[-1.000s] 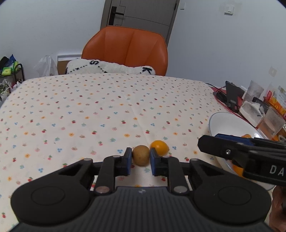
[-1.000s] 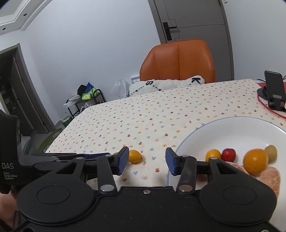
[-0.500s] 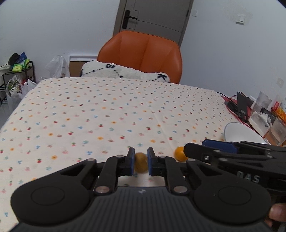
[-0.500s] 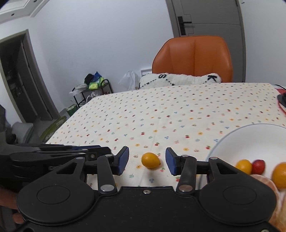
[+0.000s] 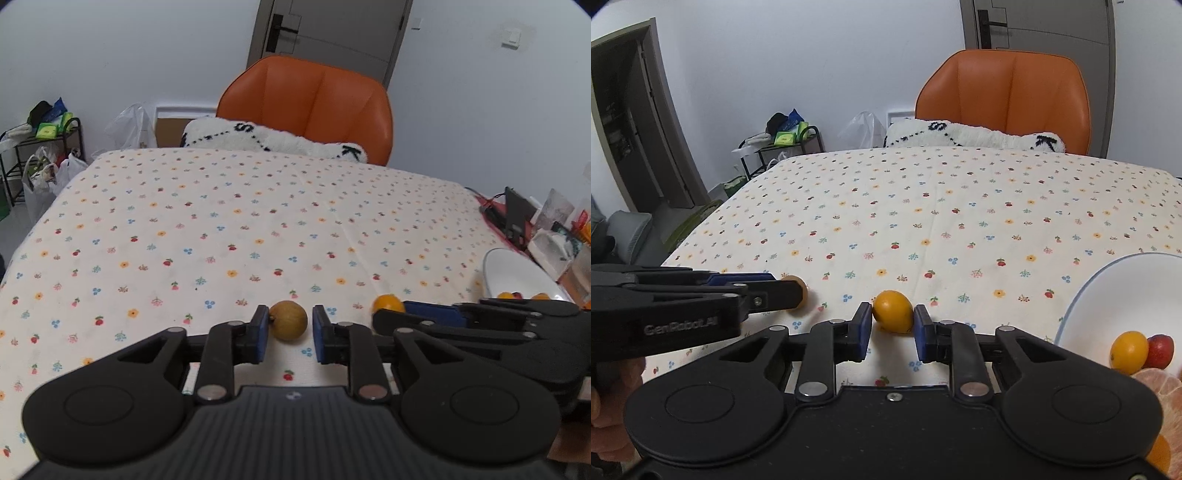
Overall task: Organize fruits
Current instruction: 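Carry the kiwi and kumquat over the white plate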
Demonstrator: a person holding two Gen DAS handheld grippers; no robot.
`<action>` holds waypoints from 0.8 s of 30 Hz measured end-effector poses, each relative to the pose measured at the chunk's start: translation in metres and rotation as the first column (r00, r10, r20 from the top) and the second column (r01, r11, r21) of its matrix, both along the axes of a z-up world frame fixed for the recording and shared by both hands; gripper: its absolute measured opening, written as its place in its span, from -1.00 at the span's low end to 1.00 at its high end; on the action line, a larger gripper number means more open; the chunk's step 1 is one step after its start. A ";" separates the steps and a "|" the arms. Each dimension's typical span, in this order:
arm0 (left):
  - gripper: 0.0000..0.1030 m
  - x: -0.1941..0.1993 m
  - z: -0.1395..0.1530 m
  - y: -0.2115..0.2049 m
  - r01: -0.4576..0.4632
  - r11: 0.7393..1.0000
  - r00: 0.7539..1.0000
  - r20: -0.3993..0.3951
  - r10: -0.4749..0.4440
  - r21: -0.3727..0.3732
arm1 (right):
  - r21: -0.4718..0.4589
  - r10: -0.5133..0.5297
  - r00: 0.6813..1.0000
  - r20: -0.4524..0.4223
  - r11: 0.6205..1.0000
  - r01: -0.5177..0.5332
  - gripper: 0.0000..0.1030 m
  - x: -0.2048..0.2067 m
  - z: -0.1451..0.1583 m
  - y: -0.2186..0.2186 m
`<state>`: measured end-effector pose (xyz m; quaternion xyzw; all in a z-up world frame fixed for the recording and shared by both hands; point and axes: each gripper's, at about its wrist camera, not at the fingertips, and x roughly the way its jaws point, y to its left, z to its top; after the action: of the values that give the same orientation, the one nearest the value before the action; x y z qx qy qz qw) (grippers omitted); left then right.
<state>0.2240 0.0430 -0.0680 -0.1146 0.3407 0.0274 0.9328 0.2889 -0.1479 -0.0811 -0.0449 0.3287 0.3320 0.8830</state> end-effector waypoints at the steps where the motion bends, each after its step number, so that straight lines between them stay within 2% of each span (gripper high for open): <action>1: -0.52 0.002 -0.002 0.001 -0.003 1.000 1.000 -0.006 0.003 -0.008 | 0.003 0.001 1.000 0.000 1.000 -0.001 -0.56 -0.001 0.000 -0.001; 7: -0.52 0.007 -0.008 0.001 -0.016 1.000 1.000 0.007 0.016 -0.005 | 0.028 -0.010 1.000 0.012 1.000 0.010 -0.57 -0.005 0.008 -0.008; 11: -0.56 0.005 -0.001 -0.001 -0.034 0.999 0.999 0.028 0.034 -0.010 | 0.055 -0.017 1.000 0.016 0.998 0.016 -0.57 -0.007 0.013 -0.013; 24: -0.56 -0.008 0.029 -0.040 0.048 0.999 0.995 0.086 -0.048 0.009 | 0.127 -0.096 0.994 0.046 0.988 0.090 -0.57 -0.024 0.033 -0.057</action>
<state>0.2160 0.0026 -0.0392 -0.1044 0.3027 0.0012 0.9473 0.2653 -0.2051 -0.0483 0.0169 0.2859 0.3090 0.9069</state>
